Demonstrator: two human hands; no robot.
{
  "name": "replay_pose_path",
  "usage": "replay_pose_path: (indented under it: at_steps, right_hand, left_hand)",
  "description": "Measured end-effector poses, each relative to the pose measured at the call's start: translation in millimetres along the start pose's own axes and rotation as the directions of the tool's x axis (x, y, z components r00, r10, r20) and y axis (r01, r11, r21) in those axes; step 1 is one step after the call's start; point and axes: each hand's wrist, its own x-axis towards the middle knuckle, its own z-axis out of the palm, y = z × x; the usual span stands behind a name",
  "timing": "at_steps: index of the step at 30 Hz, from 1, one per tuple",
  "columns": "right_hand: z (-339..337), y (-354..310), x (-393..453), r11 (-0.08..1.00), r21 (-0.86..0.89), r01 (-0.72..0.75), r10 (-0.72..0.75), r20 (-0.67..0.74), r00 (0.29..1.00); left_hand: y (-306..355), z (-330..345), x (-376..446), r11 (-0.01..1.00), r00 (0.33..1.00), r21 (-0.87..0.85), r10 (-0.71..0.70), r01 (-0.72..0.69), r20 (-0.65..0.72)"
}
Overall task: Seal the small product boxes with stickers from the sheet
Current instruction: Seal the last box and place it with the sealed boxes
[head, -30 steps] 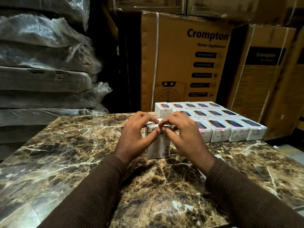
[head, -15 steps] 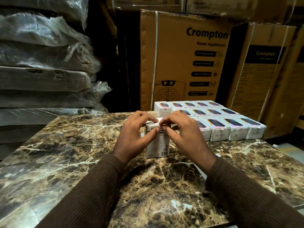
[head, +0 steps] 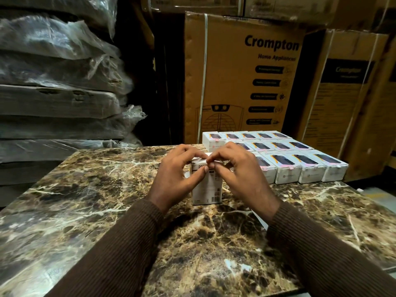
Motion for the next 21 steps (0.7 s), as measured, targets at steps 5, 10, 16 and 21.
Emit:
replay_pose_path:
  at_steps: [5, 10, 16, 21]
  right_hand:
    - [-5.6, -2.6, -1.6, 1.0, 0.009, -0.029, 0.029, 0.044, 0.999]
    - [-4.5, -4.6, 1.6, 1.0, -0.006, -0.021, 0.021, 0.016, 1.0]
    - [1.6, -6.7, 0.7, 0.997, -0.077, -0.016, 0.017, 0.006, 1.0]
    - [-3.8, -4.7, 2.3, 0.997, -0.069, -0.034, 0.038, 0.044, 0.998]
  left_hand:
    - [-0.1, -1.8, 0.2, 1.0, 1.0, 0.005, 0.006, -0.006, 0.01]
    - [1.8, -3.0, -0.4, 1.0, 1.0, 0.001, 0.018, -0.018, 0.004]
    - [0.7, -3.4, -0.4, 1.0, 1.0, -0.011, 0.015, -0.015, 0.014]
    - [-0.1, -2.3, 0.0, 1.0, 1.0, 0.002, 0.003, -0.003, 0.02]
